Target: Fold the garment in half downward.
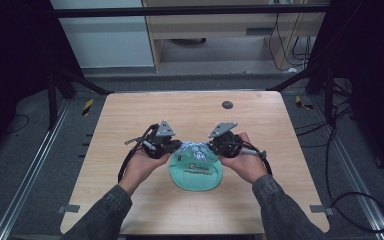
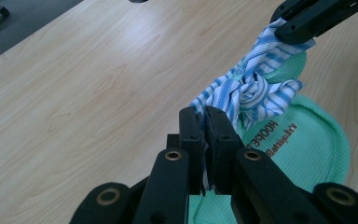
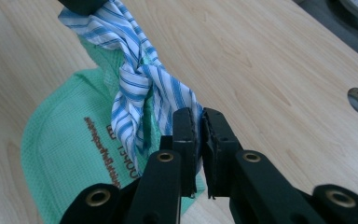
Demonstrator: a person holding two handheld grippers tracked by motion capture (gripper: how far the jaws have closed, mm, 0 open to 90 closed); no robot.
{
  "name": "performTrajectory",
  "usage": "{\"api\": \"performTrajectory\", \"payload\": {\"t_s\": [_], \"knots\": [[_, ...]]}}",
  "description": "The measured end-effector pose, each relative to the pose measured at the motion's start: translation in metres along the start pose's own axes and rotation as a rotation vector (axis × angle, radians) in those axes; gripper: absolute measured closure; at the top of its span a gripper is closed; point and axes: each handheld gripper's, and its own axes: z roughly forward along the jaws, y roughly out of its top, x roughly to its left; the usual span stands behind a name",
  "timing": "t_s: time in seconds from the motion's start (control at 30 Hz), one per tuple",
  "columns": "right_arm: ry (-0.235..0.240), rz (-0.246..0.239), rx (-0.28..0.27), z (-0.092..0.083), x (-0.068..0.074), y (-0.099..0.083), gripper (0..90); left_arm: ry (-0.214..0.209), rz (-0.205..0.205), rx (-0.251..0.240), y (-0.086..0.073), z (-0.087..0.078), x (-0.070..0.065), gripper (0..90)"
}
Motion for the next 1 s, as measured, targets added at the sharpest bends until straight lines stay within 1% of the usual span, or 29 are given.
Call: {"api": "performTrajectory", "payload": {"t_s": [0.07, 0.1, 0.2, 0.3, 0.33, 0.37, 0.6, 0.8, 0.9, 1.0], "knots": [[0.008, -0.001, 0.000, 0.000, 0.001, -0.002, 84.2, -0.005, -0.005, -0.001, -0.003, 0.000, -0.002, 86.2], [0.010, -0.005, 0.004, 0.000, 0.004, -0.004, 84.2, -0.004, -0.001, -0.003, -0.005, 0.001, -0.005, 86.3], [0.012, -0.012, 0.009, 0.001, 0.005, -0.007, 84.2, -0.009, 0.003, 0.000, -0.008, 0.002, -0.007, 86.3], [0.019, -0.015, 0.008, 0.001, 0.009, -0.011, 84.2, -0.013, -0.012, -0.002, -0.015, 0.003, -0.011, 86.2], [0.019, -0.015, 0.008, 0.001, 0.009, -0.011, 84.2, -0.013, -0.012, -0.002, -0.015, 0.003, -0.011, 86.2], [0.023, -0.019, 0.012, 0.001, 0.012, -0.014, 84.1, -0.014, -0.009, 0.001, -0.017, 0.004, -0.013, 86.2], [0.028, -0.025, 0.017, 0.003, 0.016, -0.019, 84.0, -0.019, -0.005, 0.002, -0.021, 0.003, -0.017, 86.2], [0.044, -0.032, 0.024, 0.003, 0.023, -0.026, 83.7, -0.027, -0.007, 0.003, -0.029, 0.005, -0.022, 86.1], [0.049, -0.039, 0.030, 0.004, 0.025, -0.029, 83.3, -0.036, -0.015, 0.002, -0.033, 0.007, -0.024, 86.1], [0.050, -0.035, 0.033, 0.005, 0.027, -0.033, 83.1, -0.038, -0.012, 0.000, -0.036, 0.008, -0.026, 85.9]]}}
